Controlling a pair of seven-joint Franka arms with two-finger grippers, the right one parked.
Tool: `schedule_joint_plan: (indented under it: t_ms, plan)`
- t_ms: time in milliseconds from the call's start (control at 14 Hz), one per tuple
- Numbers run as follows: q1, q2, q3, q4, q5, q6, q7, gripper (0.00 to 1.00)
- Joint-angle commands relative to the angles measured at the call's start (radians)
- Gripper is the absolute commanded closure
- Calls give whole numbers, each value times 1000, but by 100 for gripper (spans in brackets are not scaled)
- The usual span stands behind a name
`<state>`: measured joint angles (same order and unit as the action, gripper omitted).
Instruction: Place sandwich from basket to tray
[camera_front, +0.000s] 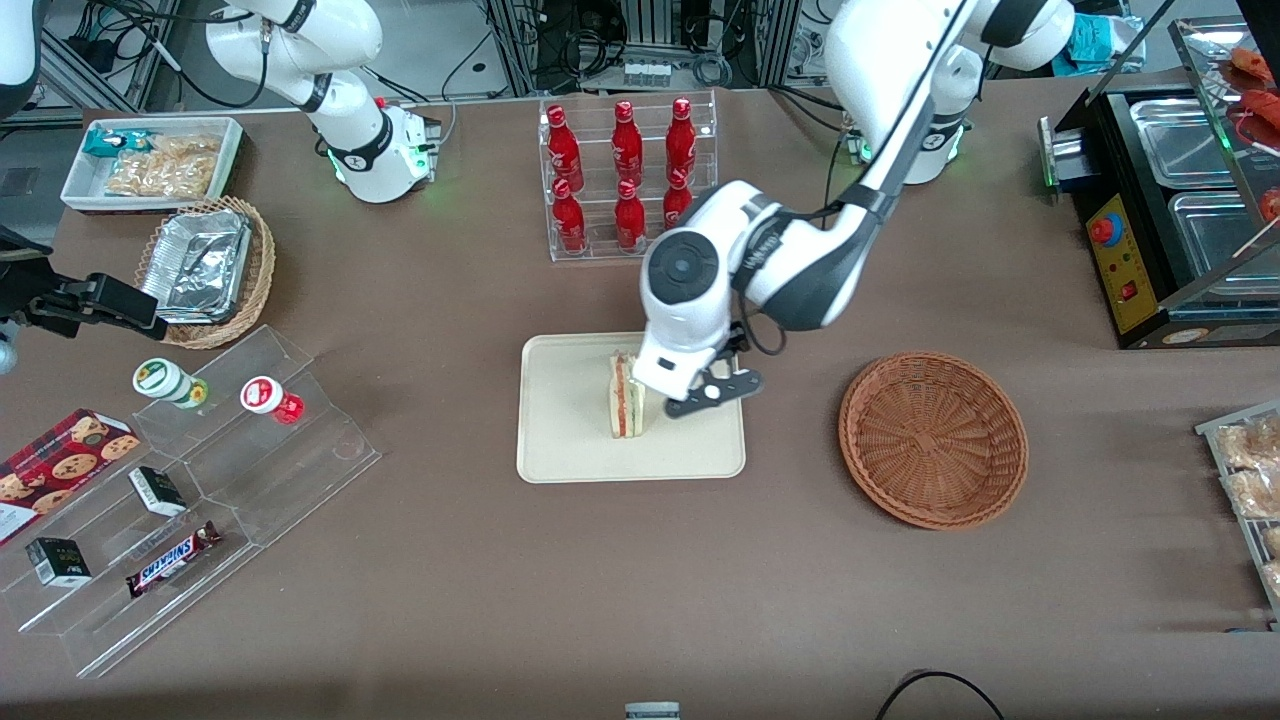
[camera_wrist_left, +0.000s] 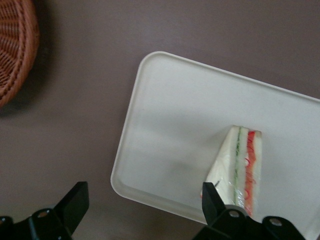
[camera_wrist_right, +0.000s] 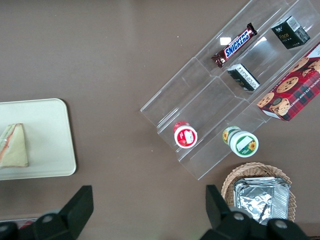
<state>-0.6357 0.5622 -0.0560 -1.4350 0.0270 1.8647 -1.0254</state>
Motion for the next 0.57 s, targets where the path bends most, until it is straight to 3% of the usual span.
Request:
schedule_joint_plan:
  t_ms: [0,500]
  plan:
    - [73,-120,-8,-136,14,1,46,0]
    - [287,-321,-10,-381,-16,-7,448,0]
